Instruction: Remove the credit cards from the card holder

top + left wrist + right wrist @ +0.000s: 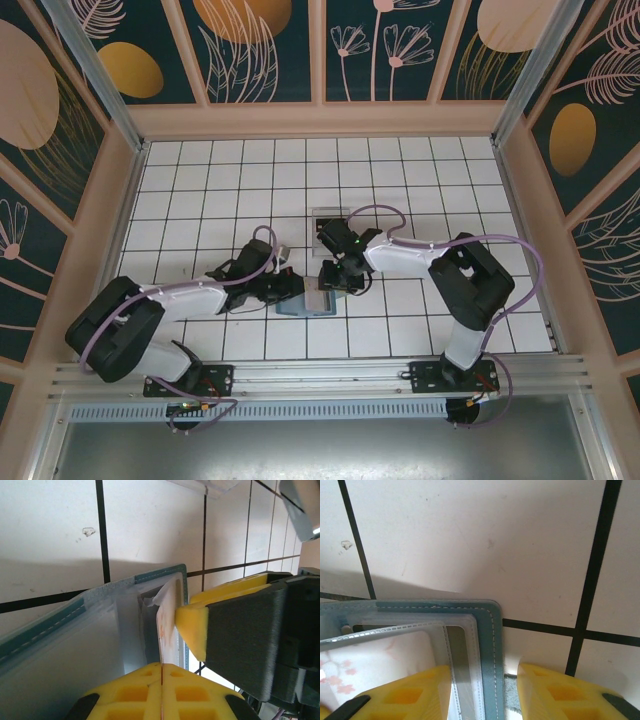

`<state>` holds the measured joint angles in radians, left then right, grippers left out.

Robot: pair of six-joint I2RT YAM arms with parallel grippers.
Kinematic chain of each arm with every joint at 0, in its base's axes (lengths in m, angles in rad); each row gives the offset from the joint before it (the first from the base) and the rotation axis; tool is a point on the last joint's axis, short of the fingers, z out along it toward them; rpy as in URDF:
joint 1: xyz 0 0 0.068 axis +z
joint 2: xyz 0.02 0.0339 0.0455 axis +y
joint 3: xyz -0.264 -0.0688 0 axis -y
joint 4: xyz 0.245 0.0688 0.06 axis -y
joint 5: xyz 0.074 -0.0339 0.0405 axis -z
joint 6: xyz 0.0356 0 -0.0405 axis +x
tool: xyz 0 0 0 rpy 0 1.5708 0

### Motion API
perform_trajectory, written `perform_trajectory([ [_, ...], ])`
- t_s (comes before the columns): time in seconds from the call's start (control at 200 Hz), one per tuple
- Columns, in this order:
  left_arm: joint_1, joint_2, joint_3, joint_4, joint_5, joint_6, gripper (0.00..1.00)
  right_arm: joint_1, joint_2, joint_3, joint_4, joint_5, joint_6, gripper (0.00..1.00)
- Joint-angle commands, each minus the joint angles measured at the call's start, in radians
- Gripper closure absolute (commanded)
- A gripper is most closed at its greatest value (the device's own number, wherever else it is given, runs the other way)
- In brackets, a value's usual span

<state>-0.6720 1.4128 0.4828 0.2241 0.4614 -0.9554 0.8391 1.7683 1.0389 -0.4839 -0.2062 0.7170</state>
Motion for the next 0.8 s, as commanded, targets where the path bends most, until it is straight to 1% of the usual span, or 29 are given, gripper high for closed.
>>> perform_trajectory([
  [0.0, 0.008, -0.035, -0.017, -0.031, -0.023, 0.005, 0.93, 0.011, 0.032, 0.008, -0.026, 0.022, 0.012, 0.6],
  [0.29, 0.008, -0.102, -0.023, -0.137, -0.071, 0.032, 0.95, 0.012, 0.039, 0.007, -0.018, 0.025, 0.007, 0.61],
  [0.515, 0.008, -0.177, -0.004, -0.253, -0.147, 0.051, 0.96, 0.011, 0.026, 0.012, -0.022, 0.033, 0.004, 0.62],
  [0.791, 0.008, -0.239, 0.078, -0.405, -0.221, 0.144, 0.99, 0.012, -0.006, 0.021, -0.031, 0.051, 0.005, 0.62],
])
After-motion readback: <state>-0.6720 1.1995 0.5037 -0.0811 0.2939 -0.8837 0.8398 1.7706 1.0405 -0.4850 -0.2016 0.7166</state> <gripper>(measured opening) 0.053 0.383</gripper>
